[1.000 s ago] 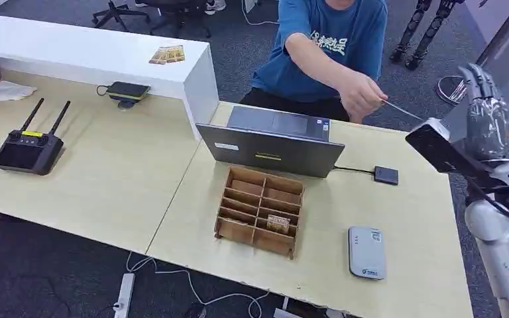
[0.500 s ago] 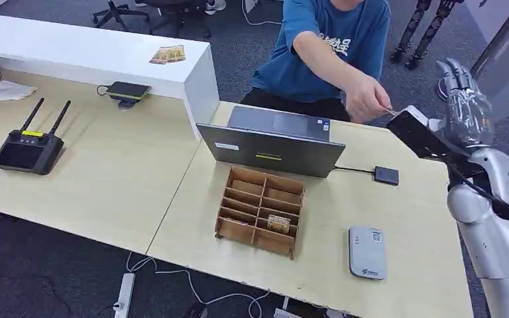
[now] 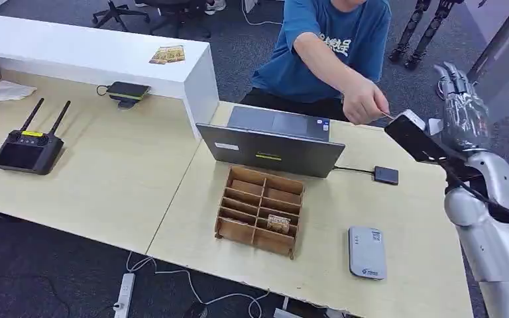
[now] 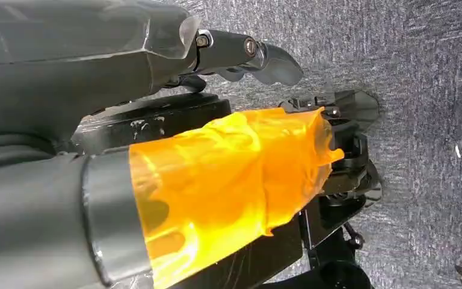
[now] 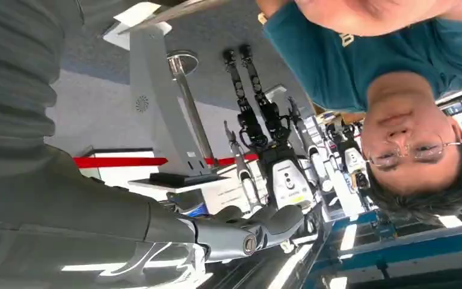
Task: Pass the card to the sensor for recognition and then transmit it.
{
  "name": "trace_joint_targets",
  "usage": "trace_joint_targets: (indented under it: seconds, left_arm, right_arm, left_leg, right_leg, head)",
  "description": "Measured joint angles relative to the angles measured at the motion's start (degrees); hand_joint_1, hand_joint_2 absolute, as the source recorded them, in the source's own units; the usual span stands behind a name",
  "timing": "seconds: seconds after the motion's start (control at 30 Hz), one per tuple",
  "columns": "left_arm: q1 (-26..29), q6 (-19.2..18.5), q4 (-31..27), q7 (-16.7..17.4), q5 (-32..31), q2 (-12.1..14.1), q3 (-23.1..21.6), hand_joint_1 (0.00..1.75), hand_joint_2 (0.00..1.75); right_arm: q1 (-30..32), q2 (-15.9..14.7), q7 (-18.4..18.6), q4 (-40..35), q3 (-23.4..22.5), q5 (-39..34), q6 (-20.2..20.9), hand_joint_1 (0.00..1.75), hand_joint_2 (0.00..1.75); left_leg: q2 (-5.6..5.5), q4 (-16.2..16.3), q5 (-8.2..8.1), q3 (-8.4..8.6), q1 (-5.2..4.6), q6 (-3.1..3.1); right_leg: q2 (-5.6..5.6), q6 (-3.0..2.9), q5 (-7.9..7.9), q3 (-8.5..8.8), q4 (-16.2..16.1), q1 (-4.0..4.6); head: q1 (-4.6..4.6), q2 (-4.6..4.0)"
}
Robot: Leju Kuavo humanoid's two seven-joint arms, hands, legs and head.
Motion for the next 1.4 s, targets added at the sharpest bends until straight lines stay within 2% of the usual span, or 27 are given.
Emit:
trace_joint_targets:
  seconds: [0.07, 0.1, 0.93, 1.23, 1.4]
  left_arm:
    - [0.0, 0.02, 0.0, 0.0, 0.02, 0.0, 0.0, 0.0, 0.0]
    - [0.0, 0.02, 0.0, 0.0, 0.02, 0.0, 0.0, 0.0, 0.0]
    - [0.01, 0.09, 0.0, 0.0, -0.11, 0.0, 0.0, 0.0, 0.0]
    - [0.02, 0.33, 0.0, 0.0, 0.02, 0.0, 0.0, 0.0, 0.0]
    - [0.03, 0.5, 0.0, 0.0, 0.72, -0.02, 0.0, 0.0, 0.0]
  right_arm:
    - [0.24, 0.0, 0.0, -0.11, 0.0, 0.0, -0.13, 1.73, 1.75]
    - [0.38, 0.0, 0.0, -0.2, 0.0, -0.02, -0.24, 1.75, 1.75]
    - [1.95, 0.0, -0.35, -1.14, -0.55, 0.04, -0.7, 1.75, 1.75]
    - [4.22, 0.0, -0.81, -2.25, -3.67, -5.13, -1.7, 1.75, 1.75]
    - [6.0, -0.31, -1.66, -3.32, -6.73, -11.84, 0.26, 1.75, 1.75]
  left_leg:
    - [0.0, 0.0, 0.0, 0.0, 0.0, 0.0]
    - [0.0, 0.0, 0.0, 0.0, 0.0, 0.0]
    - [0.01, 0.02, 0.0, 0.0, 0.0, 0.0]
    - [0.0, 0.02, 0.0, -0.02, 0.0, 0.0]
    - [0.01, 0.02, 0.0, -0.02, 0.0, 0.0]
  right_leg:
    - [0.0, 0.0, 0.0, 0.0, 0.0, 0.0]
    - [0.0, 0.0, 0.0, 0.0, 0.0, 0.0]
    - [0.0, 0.0, 0.0, -0.01, 0.0, 0.0]
    - [0.0, 0.0, 0.0, -0.03, 0.0, 0.0]
    - [0.01, 0.0, 0.0, -0.04, 0.0, 0.0]
  head:
    - [0.02, 0.0]
    - [0.0, 0.0]
    - [0.0, 0.0]
    - [0.02, 0.0]
    - [0.0, 0.0]
